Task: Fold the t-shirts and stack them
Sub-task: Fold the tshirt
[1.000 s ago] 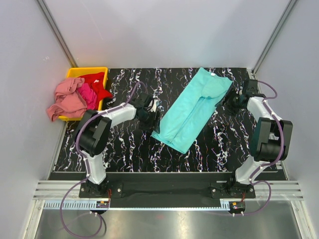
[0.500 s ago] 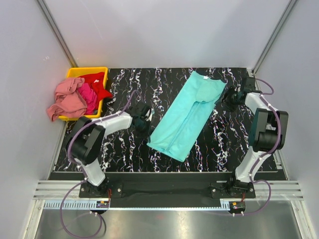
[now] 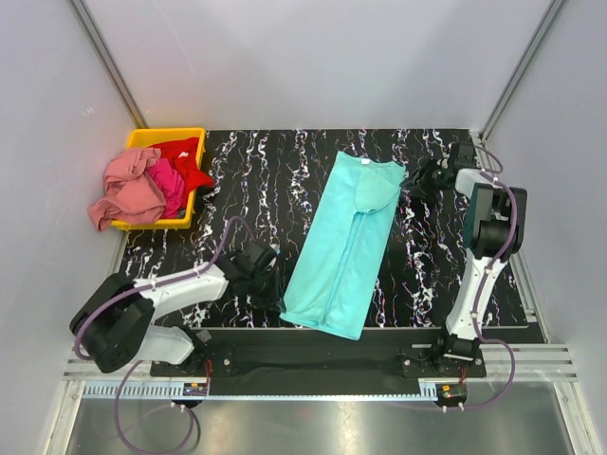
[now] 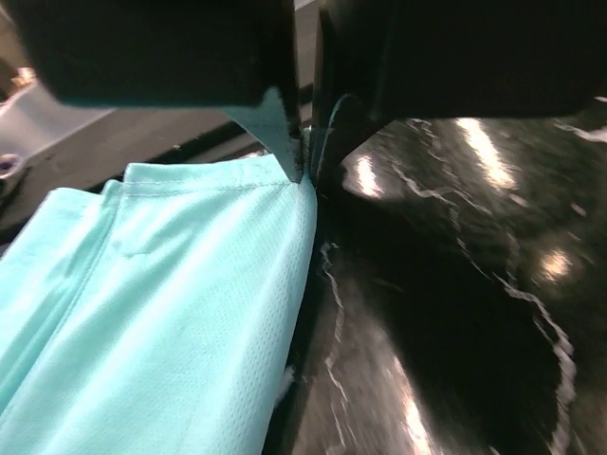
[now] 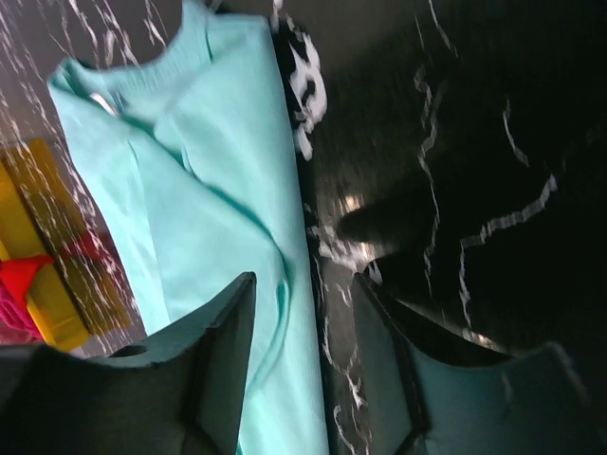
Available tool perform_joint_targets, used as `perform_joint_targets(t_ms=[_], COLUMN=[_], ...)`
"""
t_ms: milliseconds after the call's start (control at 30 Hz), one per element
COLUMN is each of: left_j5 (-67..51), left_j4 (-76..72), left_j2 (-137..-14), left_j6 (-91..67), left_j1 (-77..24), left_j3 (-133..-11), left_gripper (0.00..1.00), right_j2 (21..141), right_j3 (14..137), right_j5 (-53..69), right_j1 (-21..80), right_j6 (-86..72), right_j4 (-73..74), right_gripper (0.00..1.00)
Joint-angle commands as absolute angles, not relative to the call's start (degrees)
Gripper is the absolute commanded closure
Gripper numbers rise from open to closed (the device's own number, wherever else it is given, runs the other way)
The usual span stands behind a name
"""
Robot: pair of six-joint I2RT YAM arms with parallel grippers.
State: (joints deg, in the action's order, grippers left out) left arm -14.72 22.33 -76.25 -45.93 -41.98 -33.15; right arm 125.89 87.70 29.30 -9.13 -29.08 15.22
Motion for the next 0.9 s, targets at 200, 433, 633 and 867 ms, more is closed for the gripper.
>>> perform_joint_targets(t_ms=[200,433,633,867], left_j5=[-10.3,2.1,8.9,-6.0], left_j4=[17.3,30.0,38.3,24.7], left_j2=[-73.4,-74.4,-83.1,-87.1], left_j6=[-60.7,-51.4,-43.4,-37.3], left_j1=[-48.6,-48.6,-47.8,-42.6], left_j3=[-34.3,-48.0,-60.6,-59.4], left_gripper=[0.48,0.39,0.36,0.36], right_j2=[137.9,147.5,159.9,163.6], right_j3=[103.3,118.3,141.7,150.7], right_j5=[33.1,33.4,38.4,36.9], right_j1=[-6.9,-5.2,-1.5,-0.8], right_j6=[-29.9,-33.0,-36.4,-40.4], right_j4=[17.4,22.0,21.6,14.1], right_gripper=[0.6,1.0,0.99,0.61])
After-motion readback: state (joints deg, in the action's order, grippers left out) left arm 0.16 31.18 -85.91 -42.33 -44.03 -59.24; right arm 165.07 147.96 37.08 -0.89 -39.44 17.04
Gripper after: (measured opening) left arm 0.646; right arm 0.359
